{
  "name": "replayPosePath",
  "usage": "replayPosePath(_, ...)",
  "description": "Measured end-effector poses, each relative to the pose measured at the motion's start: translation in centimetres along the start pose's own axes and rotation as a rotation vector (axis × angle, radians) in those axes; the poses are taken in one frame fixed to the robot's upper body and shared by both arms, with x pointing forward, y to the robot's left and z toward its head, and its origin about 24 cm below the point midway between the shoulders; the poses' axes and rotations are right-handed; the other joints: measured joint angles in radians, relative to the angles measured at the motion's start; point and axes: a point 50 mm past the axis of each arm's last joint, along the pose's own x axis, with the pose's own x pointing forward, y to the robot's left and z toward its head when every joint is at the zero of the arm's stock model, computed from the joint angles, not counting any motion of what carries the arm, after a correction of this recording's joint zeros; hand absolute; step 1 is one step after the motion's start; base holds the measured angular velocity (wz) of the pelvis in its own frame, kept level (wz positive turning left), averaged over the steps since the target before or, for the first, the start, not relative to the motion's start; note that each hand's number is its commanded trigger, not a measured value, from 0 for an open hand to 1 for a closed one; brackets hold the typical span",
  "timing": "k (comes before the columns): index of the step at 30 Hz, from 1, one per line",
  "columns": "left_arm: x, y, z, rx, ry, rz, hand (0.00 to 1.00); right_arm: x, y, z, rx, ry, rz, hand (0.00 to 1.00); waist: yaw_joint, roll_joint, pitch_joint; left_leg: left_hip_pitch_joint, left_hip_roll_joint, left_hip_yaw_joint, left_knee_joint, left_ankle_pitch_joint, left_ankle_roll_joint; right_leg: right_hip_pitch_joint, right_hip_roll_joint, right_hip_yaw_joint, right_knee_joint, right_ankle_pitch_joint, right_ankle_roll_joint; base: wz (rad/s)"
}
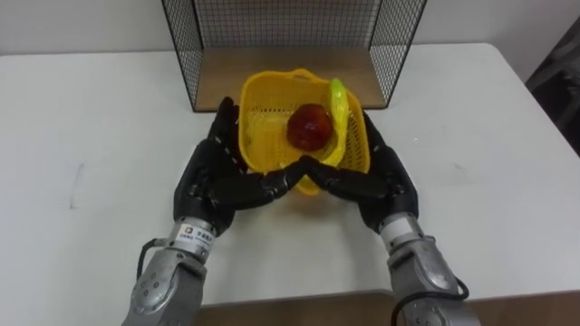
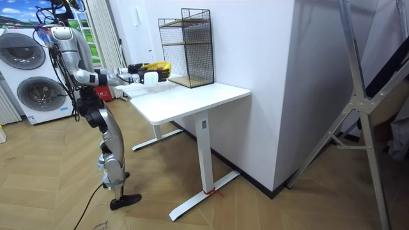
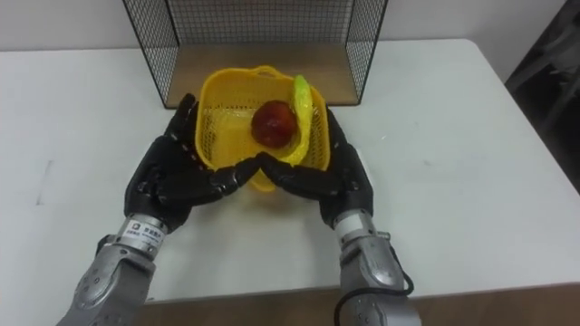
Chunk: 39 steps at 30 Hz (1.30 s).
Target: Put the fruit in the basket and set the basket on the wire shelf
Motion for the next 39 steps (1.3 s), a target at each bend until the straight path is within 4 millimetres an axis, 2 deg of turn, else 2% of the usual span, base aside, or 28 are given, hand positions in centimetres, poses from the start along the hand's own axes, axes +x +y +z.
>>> replayPosePath(3, 0.6, -0.4, 0.6, 0.000, -0.034, -0.015, 0.00, 0.6, 0.4, 0.8, 0.004, -0.043, 0.009, 0.00, -0.001, 0.001, 0.0004, 0.001, 0.000, 0.000, 0.001, 0.000, 0.000, 0.001, 0.000, 0.000, 0.000, 0.000, 0.000, 0.00)
replayPosePath(8, 0.7, -0.7, 0.8, -0.011, -0.054, -0.016, 0.00, 0.7, 0.7, 1.4, 0.008, -0.072, 0.009, 0.00, 0.000, 0.004, 0.0003, 0.000, 0.000, 0.000, 0.000, 0.000, 0.000, 0.000, 0.000, -0.001, 0.001, 0.000, 0.000, 0.00)
replayPosePath(15, 0.9, -1.6, 2.3, -0.014, -0.131, -0.054, 0.00, 0.8, 1.5, 2.9, 0.019, -0.148, 0.030, 0.00, -0.001, 0.004, -0.0002, 0.003, 0.001, 0.000, 0.001, 0.000, 0.000, 0.002, 0.000, -0.001, 0.001, 0.000, 0.000, 0.00)
replayPosePath(29, 1.2, -1.8, 2.6, -0.035, -0.154, -0.061, 0.00, 0.8, 1.7, 3.2, 0.022, -0.168, 0.038, 0.00, 0.000, 0.002, 0.0003, 0.019, 0.002, 0.002, 0.003, 0.000, 0.000, 0.018, 0.000, -0.001, 0.004, 0.000, 0.000, 0.00)
replayPosePath(32, 1.2, -1.8, 2.6, -0.032, -0.151, -0.060, 0.00, 0.8, 1.6, 3.2, 0.022, -0.167, 0.038, 0.00, 0.002, -0.002, 0.0033, 0.011, 0.008, 0.005, 0.051, -0.008, -0.005, 0.029, 0.001, -0.002, 0.014, -0.001, -0.001, 0.00)
replayPosePath(35, 1.2, -1.8, 2.6, -0.031, -0.151, -0.061, 0.00, 0.7, 1.6, 3.2, 0.023, -0.166, 0.040, 0.00, 0.020, 0.003, 0.0062, -0.020, 0.043, 0.010, 0.157, -0.074, -0.017, 0.007, 0.021, -0.007, 0.086, -0.043, -0.017, -0.10)
replayPosePath(37, 1.2, -1.7, 2.5, -0.031, -0.149, -0.057, 0.00, 0.6, 1.6, 3.0, 0.025, -0.160, 0.043, 0.00, 0.031, -0.002, 0.0073, -0.075, 0.083, 0.002, 0.300, -0.136, -0.036, -0.034, 0.040, -0.009, 0.195, -0.108, -0.035, -0.02)
replayPosePath(39, 1.1, -1.6, 2.5, -0.030, -0.147, -0.054, 0.00, 0.6, 1.6, 2.9, 0.025, -0.155, 0.046, 0.00, 0.031, -0.002, 0.0078, -0.119, 0.108, 0.001, 0.415, -0.162, -0.046, -0.066, 0.048, -0.012, 0.276, -0.165, -0.044, 0.06)
